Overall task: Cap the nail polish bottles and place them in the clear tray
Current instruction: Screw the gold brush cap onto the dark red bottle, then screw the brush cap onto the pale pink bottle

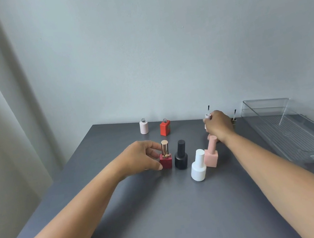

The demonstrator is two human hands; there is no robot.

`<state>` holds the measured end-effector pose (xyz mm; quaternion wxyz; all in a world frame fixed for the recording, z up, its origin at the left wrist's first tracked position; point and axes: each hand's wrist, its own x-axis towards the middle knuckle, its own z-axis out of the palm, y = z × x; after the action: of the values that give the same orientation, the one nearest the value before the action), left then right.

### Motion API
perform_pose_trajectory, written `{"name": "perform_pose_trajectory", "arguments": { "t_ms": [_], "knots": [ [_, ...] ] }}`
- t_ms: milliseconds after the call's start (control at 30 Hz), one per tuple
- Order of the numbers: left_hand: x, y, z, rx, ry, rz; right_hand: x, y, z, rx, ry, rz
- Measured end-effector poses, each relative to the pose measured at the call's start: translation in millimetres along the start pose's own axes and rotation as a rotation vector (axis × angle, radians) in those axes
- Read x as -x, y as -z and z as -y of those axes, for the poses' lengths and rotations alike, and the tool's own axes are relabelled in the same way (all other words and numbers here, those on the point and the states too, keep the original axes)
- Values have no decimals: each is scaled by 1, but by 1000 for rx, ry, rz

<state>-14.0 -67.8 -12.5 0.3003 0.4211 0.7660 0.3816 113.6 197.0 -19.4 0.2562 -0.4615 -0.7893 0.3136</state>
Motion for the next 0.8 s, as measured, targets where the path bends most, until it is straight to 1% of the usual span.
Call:
{"name": "perform_pose_trajectory", "arguments": {
  "t_ms": [67, 200, 267, 333, 433, 533, 667, 800],
  "knots": [
    [-9, 10, 2, 10, 11, -64, 3, 2, 0, -25, 18, -2],
    [-38, 24, 11, 28, 7, -423, 13, 11, 2, -21, 53, 4],
    [-53, 25, 15, 42, 18, -539, 18, 16, 5, 11, 75, 17],
    [-68, 25, 19, 29, 40, -573, 22, 20, 7, 20, 90, 25],
    [-87, 25, 22, -15, 87, -558, 28, 22, 8, -22, 114, 29],
    [-101, 21, 21, -102, 123, -550, 32, 25, 9, -46, 139, 40],
    [-107, 17, 19, -189, 141, -591, 34, 27, 9, -74, 156, 57],
    [-105, 18, 20, -140, 123, -603, 35, 28, 8, -110, 152, 59]
  ]
}}
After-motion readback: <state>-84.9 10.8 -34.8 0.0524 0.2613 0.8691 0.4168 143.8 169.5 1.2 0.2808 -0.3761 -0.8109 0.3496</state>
